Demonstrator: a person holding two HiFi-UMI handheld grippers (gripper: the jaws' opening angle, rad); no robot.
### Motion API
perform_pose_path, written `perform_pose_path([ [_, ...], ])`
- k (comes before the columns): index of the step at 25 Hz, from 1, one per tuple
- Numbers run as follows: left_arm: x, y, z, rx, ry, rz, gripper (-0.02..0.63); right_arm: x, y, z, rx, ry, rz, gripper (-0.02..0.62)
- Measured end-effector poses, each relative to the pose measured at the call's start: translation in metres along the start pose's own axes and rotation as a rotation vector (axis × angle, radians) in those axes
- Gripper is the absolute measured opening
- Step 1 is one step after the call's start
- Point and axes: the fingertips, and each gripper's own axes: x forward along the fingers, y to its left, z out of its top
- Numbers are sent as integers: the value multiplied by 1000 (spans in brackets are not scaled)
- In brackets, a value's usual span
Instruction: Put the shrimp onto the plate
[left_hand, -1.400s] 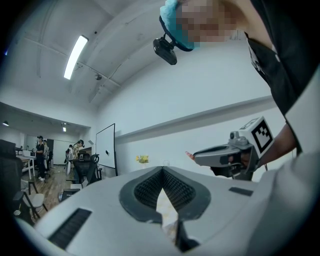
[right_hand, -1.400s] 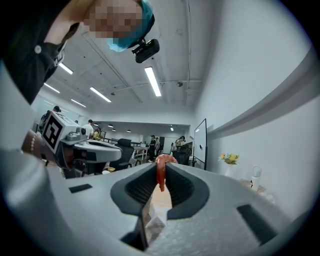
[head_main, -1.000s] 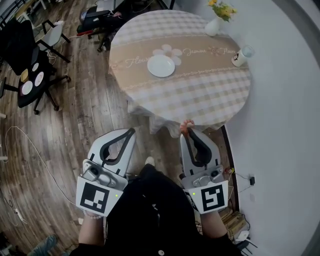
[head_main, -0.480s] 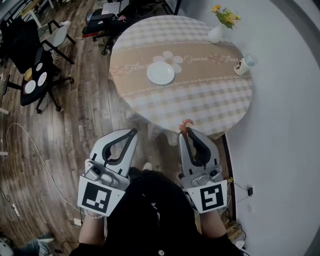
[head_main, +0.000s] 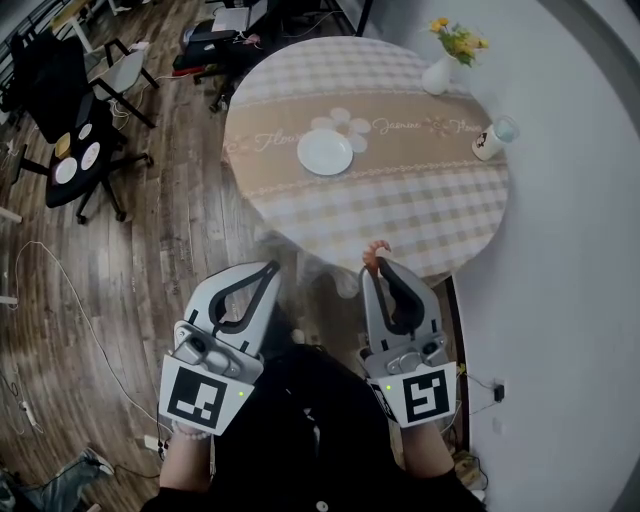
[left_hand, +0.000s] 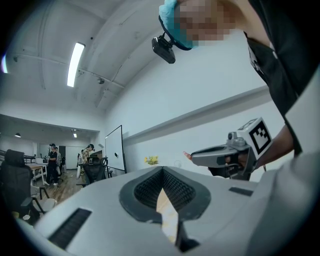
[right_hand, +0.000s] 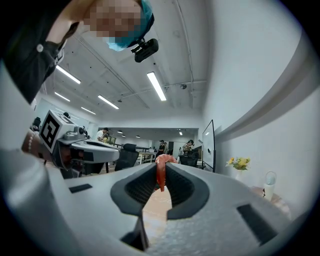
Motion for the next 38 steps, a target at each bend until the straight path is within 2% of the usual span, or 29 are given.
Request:
perform_pose_path([
  [16, 52, 39, -9, 3, 3, -47, 0, 41, -38, -11, -2, 25, -59, 40],
  [23, 90, 66, -13, -5, -10, -107, 0, 73, -60, -15, -13, 43, -108, 40],
  [32, 136, 113, -19, -1, -29, -163, 0, 126, -88, -20, -24, 62, -169, 40],
  [38, 161, 150, -24, 43, -38, -196, 0, 166, -103, -23, -29, 70, -204, 40],
])
